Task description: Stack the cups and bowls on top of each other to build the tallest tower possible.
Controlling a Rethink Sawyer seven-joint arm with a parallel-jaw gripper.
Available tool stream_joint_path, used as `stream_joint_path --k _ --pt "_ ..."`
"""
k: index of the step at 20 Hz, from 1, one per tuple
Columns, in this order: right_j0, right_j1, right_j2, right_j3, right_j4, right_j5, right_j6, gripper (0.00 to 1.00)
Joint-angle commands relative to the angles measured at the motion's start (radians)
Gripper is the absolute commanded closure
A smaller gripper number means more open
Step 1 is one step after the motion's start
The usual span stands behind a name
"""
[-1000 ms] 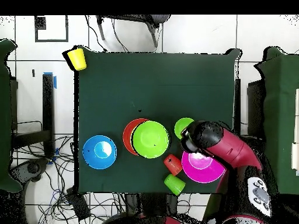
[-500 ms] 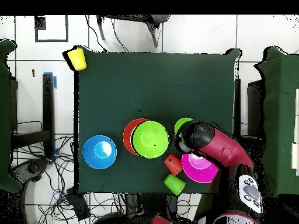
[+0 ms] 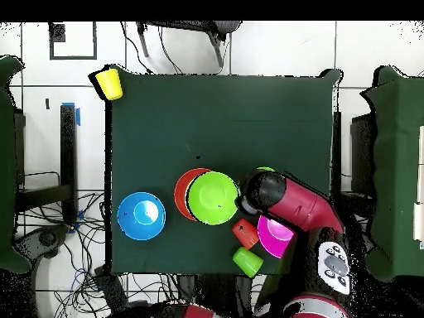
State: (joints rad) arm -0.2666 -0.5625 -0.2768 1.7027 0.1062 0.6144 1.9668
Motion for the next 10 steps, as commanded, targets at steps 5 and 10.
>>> stream_joint_path --k 5,10 --pt "0.092 0.094 -0.034 -0.048 -0.097 0.0 0.106 0.0" --pt "0.09 0.079 -0.057 -0.017 -0.074 -0.01 0.125 0.0"
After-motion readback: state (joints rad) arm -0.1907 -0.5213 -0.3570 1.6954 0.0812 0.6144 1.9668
